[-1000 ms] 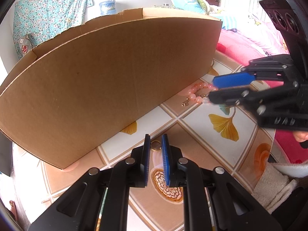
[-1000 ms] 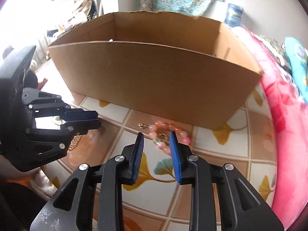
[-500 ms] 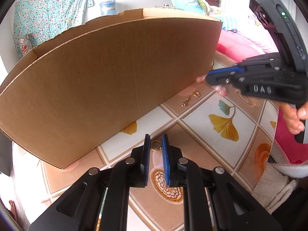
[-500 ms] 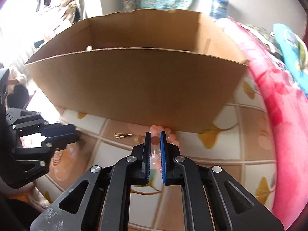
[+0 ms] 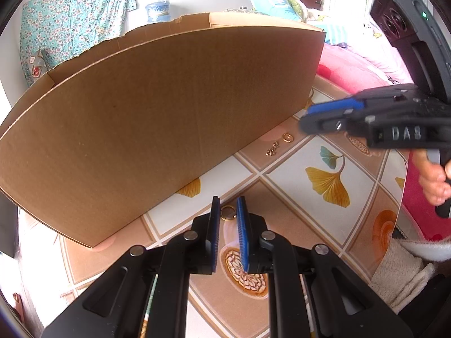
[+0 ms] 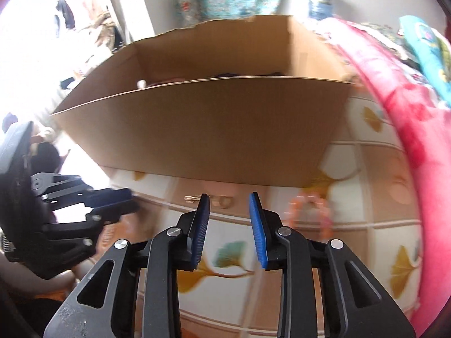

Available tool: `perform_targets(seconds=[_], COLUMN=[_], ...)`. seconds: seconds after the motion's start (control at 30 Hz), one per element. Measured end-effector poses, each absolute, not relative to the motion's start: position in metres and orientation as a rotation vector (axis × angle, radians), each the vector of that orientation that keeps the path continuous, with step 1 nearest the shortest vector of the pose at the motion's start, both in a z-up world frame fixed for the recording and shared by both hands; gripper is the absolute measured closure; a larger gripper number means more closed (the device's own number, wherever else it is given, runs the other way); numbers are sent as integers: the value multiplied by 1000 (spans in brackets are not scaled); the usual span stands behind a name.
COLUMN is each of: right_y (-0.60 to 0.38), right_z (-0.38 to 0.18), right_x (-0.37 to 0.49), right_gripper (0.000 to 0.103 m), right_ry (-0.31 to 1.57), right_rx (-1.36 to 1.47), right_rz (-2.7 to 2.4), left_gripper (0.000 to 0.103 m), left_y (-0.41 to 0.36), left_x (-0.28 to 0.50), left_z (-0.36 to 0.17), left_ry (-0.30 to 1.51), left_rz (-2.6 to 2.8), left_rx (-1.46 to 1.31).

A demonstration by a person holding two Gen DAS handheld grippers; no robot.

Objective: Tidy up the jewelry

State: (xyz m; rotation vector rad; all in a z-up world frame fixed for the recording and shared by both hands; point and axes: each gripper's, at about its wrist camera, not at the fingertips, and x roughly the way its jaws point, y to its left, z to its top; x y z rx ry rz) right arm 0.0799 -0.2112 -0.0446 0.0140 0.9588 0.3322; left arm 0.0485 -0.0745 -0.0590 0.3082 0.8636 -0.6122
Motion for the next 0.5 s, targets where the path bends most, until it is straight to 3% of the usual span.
perform_targets(seconds=[0.5], right_y=[-161], right_z=[-67], right_x=[95], right_gripper=[75], right_ry=[983], right_rx=[-102], right_rz=[340], left_gripper=[91], left_y=[-80], left_x=[53], left_z=[-58], left_ry=[890], left_rz=[-588], left_rx=[293])
